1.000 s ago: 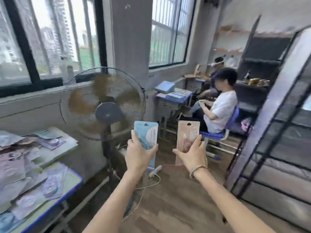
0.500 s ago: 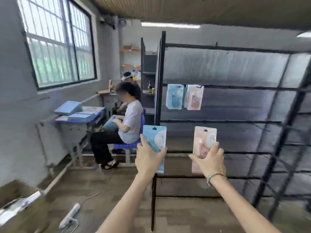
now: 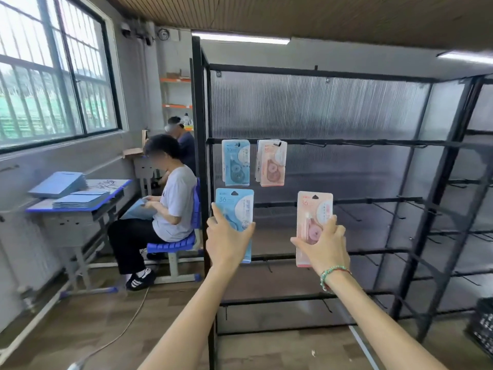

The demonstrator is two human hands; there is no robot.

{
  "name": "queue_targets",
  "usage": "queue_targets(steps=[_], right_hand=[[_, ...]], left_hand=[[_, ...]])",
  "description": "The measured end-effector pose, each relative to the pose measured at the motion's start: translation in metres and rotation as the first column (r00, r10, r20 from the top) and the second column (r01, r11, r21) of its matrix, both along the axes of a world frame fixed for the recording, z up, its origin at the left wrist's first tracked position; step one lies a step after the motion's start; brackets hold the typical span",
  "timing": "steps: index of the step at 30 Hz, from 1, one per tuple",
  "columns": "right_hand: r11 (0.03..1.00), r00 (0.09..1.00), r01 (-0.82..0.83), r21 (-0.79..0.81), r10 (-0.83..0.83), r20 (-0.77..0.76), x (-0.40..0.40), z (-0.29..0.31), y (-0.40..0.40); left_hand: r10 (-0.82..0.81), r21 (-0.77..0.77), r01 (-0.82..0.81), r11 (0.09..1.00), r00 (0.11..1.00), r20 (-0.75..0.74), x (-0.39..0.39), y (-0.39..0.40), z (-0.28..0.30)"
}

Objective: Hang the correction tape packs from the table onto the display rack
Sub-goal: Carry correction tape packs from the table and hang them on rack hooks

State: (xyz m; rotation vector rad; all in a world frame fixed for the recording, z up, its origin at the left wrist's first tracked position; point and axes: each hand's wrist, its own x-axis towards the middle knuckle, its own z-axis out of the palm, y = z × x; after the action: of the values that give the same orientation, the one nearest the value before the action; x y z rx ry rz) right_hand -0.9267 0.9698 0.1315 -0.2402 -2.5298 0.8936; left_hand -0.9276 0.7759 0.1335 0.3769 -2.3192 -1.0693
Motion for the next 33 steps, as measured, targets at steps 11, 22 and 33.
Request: queue_targets(steps=[11, 22, 33], right_hand=[[0.994, 0.99, -0.058, 0.092, 0.069, -0.12, -0.122, 0.055, -0.031], [0.987, 0.982, -0.042, 0.153, 0.069, -0.175, -0.199, 0.081, -0.044], [0.963, 0.985, -0.113, 0.246, 0.141, -0.099, -0.219, 0.067, -0.035]], left_hand=[[-0.002, -0.021, -0.002, 1.0, 0.989, -0.146, -0.117, -0.014, 0.047], [-0.023, -0.07, 0.011, 0.997, 0.986, -0.166, -0.186, -0.025, 0.059], [0.021, -0.037, -0.028, 0.999, 0.982, -0.186, -0.199, -0.017, 0.06]])
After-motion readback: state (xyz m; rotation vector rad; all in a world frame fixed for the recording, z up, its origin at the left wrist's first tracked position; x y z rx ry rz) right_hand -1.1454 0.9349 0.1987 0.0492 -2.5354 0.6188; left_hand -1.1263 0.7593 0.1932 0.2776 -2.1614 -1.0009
